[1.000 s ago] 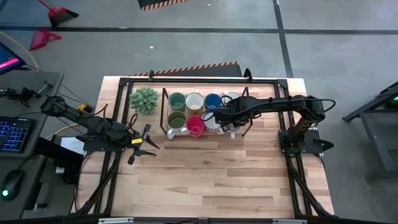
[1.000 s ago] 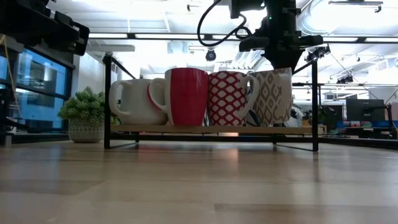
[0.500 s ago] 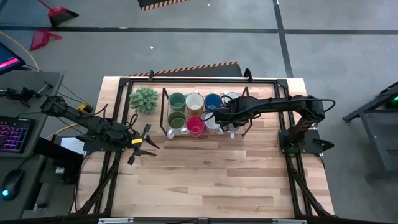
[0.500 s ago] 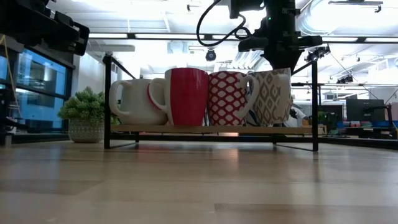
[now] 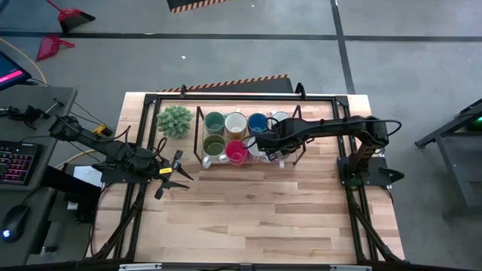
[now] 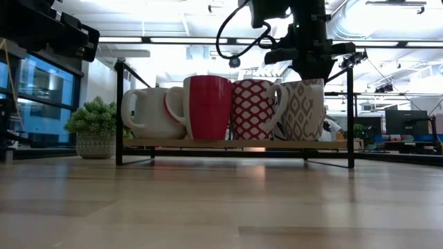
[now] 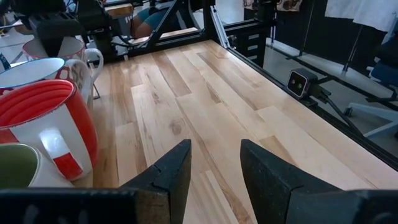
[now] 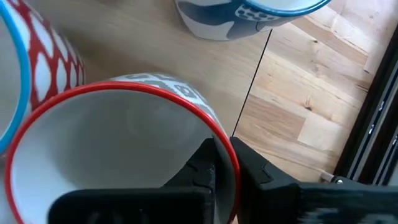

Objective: Place coffee mugs
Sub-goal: Put the gray patterned mug on the shelf, then adjust the mugs on the shelf

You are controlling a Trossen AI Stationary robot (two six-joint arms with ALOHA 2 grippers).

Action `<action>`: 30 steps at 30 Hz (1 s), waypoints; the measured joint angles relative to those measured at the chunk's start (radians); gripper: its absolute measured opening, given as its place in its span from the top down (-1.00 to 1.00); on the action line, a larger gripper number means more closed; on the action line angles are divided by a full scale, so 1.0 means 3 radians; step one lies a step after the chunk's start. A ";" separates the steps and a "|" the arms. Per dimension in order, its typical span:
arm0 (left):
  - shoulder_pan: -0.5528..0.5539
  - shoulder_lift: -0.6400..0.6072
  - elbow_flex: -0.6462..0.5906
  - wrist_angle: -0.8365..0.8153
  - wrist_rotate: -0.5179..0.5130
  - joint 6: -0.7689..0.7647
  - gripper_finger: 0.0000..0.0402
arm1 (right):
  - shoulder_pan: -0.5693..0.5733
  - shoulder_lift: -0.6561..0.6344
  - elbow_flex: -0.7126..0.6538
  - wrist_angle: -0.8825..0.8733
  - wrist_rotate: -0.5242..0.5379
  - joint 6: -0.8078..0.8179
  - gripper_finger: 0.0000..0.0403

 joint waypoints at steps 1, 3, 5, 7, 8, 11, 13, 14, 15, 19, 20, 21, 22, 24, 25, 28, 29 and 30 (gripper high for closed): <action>0.0000 -0.0001 0.0000 0.0002 0.0000 0.0000 0.36 | -0.0001 -0.0001 0.0000 0.0006 0.0005 -0.0001 0.91; 0.0000 0.0000 0.0000 0.0001 0.0000 0.0007 0.36 | -0.0004 -0.0001 -0.0001 0.0015 0.0010 -0.0004 0.80; 0.0000 -0.0001 0.0000 0.0001 0.0000 0.0030 0.36 | -0.0006 -0.0001 -0.0001 -0.0006 0.0031 0.0006 0.70; 0.0000 0.0000 0.0000 0.0001 -0.0003 0.0029 0.36 | -0.0005 -0.0001 -0.0001 -0.0015 0.0052 0.0010 0.60; 0.0000 -0.0001 0.0000 0.0001 -0.0003 0.0030 0.36 | -0.0005 -0.0001 -0.0001 -0.0012 0.0081 0.0012 0.57; 0.0000 0.0000 0.0000 0.0001 -0.0004 0.0030 0.36 | -0.0005 -0.0002 -0.0001 -0.0016 0.0108 0.0013 0.48; 0.0000 0.0000 0.0000 0.0001 -0.0004 0.0032 0.36 | -0.0005 -0.0002 -0.0001 -0.0013 0.0163 0.0013 0.45; 0.0000 -0.0001 0.0000 0.0001 -0.0006 0.0029 0.36 | -0.0005 -0.0004 -0.0001 -0.0013 0.0197 0.0014 0.44; 0.0000 -0.0001 0.0000 0.0001 -0.0009 0.0029 0.36 | -0.0005 -0.0005 -0.0001 -0.0014 0.0219 0.0014 0.44; 0.0000 -0.0001 0.0000 0.0001 -0.0011 0.0029 0.36 | -0.0019 -0.0017 0.0000 -0.0039 0.0259 0.0013 0.43; 0.0001 0.0000 0.0000 0.0001 -0.0011 0.0029 0.36 | -0.0019 -0.0020 0.0000 -0.0043 0.0253 0.0013 0.43; 0.0001 -0.0001 0.0000 0.0000 -0.0011 0.0029 0.36 | -0.0019 -0.0027 0.0000 -0.0049 0.0233 0.0013 0.43; 0.0000 -0.0001 0.0000 0.0001 -0.0011 0.0029 0.36 | -0.0019 -0.0037 0.0000 -0.0053 0.0216 0.0013 0.43; 0.0000 0.0000 0.0000 0.0001 -0.0011 0.0029 0.36 | -0.0019 -0.0081 0.0000 -0.0059 0.0207 0.0017 0.43; 0.0001 0.0000 0.0000 0.0000 -0.0011 0.0029 0.36 | -0.0019 -0.0103 0.0002 -0.0060 0.0207 0.0026 0.43; 0.0000 -0.0001 0.0000 0.0000 -0.0011 0.0029 0.36 | -0.0019 -0.0182 0.0003 -0.0099 0.0225 0.0100 0.43; 0.0000 -0.0001 0.0000 0.0000 -0.0011 0.0029 0.36 | -0.0019 -0.0216 0.0003 -0.0103 0.0226 0.0104 0.43; 0.0000 -0.0001 0.0000 0.0000 -0.0011 0.0031 0.36 | -0.0019 -0.0250 0.0003 -0.0094 0.0224 0.0103 0.43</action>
